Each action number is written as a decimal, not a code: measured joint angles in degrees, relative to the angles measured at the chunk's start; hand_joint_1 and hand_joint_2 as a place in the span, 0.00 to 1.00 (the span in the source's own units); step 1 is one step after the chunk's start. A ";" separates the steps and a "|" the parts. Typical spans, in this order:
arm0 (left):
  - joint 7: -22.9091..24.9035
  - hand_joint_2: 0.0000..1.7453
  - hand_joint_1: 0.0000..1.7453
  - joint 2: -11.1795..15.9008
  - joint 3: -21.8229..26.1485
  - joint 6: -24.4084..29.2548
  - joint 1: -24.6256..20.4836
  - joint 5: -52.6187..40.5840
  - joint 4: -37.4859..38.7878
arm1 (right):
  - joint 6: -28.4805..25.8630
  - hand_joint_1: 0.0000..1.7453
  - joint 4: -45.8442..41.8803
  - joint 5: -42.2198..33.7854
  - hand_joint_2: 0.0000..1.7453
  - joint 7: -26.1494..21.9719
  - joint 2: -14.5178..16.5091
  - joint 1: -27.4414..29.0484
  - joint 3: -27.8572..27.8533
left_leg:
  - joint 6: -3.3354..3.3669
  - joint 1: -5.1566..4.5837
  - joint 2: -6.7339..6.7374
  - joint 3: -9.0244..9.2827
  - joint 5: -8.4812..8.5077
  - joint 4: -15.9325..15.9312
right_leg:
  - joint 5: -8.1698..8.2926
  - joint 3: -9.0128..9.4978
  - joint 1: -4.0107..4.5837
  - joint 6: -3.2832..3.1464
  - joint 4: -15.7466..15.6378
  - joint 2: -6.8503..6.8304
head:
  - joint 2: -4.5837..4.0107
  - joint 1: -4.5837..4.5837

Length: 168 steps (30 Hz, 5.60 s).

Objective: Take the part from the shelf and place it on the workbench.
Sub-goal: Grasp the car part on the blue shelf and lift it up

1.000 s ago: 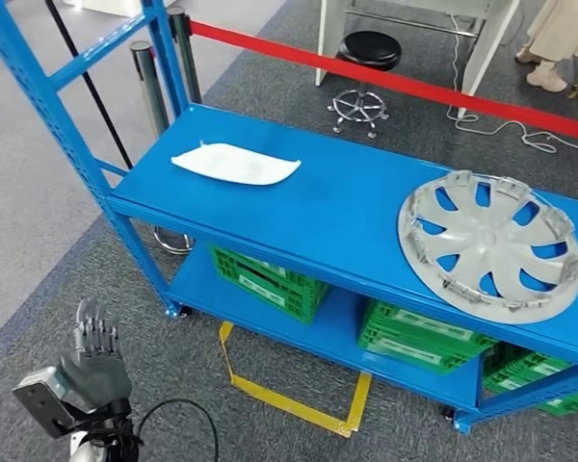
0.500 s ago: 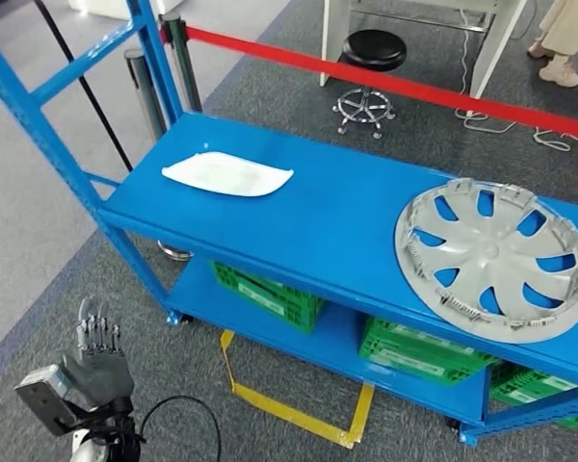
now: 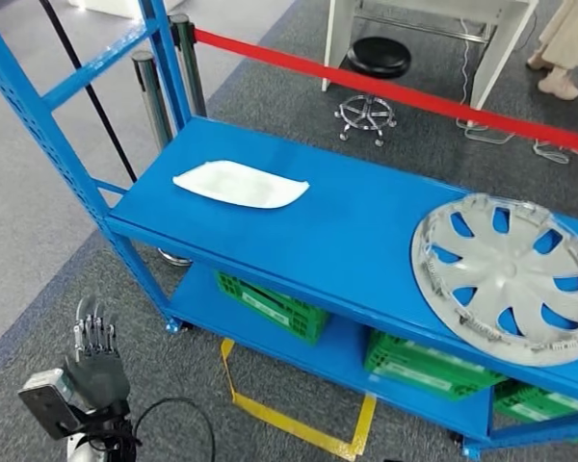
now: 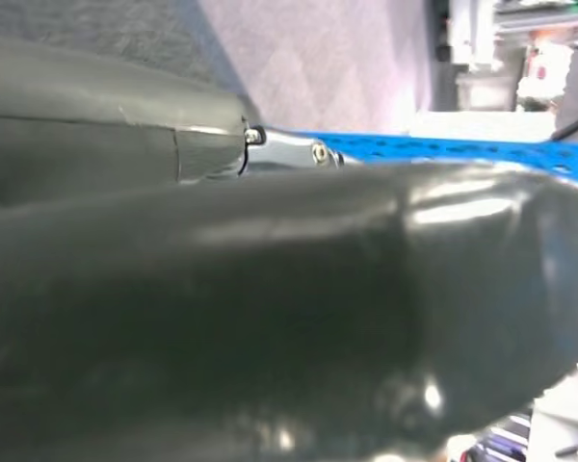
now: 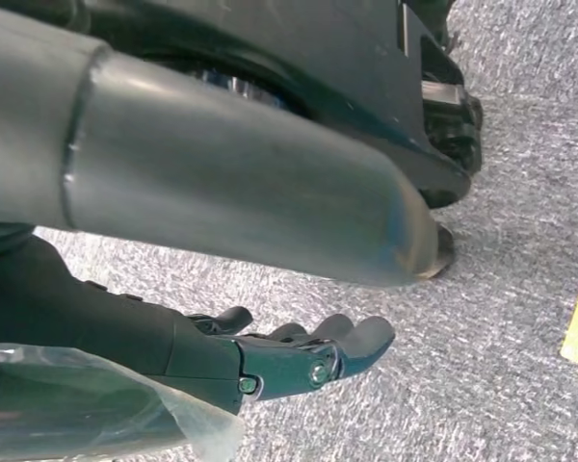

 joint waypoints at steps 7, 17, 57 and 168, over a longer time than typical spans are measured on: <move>-0.13 0.00 0.00 0.07 -1.79 1.83 -0.09 -2.81 -1.41 | 0.18 0.00 0.00 0.14 0.00 0.61 -0.03 0.01 -0.52 | 0.70 -0.22 0.17 1.22 -1.19 0.01 | 1.22 -6.34 0.02 -0.06 7.28 -0.59 | 0.00 0.33; -0.28 0.00 0.00 2.06 -7.95 3.12 -4.69 -5.40 -2.68 | 1.44 0.00 0.00 2.47 0.00 1.18 -0.31 -0.85 -0.67 | -1.97 -0.38 1.31 -1.59 -7.11 8.95 | 5.18 -2.09 0.12 -2.45 -2.10 0.05 | 0.00 -0.15; 11.99 1.00 0.00 10.42 -27.17 6.98 -43.69 -25.08 22.00 | 10.25 0.00 0.06 19.12 0.00 12.30 -1.86 -1.99 6.65 | -1.73 0.16 0.67 -0.62 0.61 0.48 | 5.91 -2.46 0.07 -1.06 -2.57 1.43 | -0.01 0.17; 54.19 1.00 0.00 17.17 -33.82 10.08 -63.62 -68.95 65.83 | 9.14 0.00 0.44 27.60 0.00 18.69 -1.84 -2.28 2.46 | -2.02 -0.25 0.61 -2.48 0.09 2.10 | 6.20 -3.09 -0.03 -2.29 -2.36 0.31 | -0.02 0.54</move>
